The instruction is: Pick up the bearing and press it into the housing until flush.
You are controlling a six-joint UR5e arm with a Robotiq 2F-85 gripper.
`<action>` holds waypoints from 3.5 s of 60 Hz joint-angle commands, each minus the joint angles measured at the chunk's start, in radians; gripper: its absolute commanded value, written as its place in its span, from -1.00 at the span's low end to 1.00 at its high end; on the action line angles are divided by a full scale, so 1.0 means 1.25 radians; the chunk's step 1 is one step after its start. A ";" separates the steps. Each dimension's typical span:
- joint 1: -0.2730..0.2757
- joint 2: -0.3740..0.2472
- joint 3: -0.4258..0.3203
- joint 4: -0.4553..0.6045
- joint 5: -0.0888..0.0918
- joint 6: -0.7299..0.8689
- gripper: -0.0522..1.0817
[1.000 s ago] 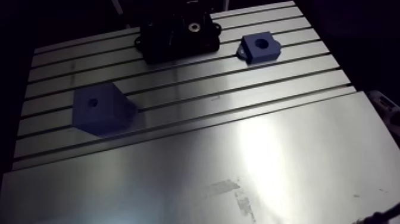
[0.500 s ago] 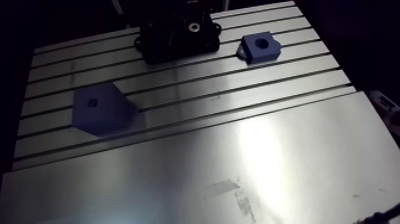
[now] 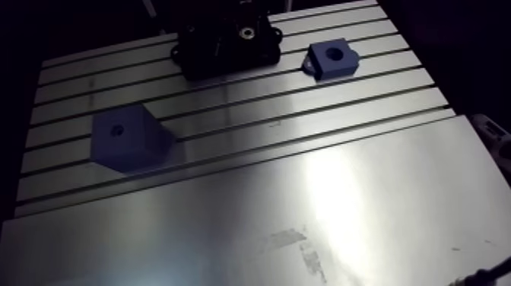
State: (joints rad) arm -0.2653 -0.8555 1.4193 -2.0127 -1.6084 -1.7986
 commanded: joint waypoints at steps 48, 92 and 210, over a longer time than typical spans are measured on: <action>-0.001 -0.021 0.000 0.010 0.004 -0.002 0.17; -0.049 -0.130 0.052 0.039 -0.009 -0.105 0.84; -0.227 -0.202 0.215 -0.031 -0.010 -0.205 0.89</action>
State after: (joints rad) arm -0.5471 -1.1123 1.6809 -2.0478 -1.6197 -2.0534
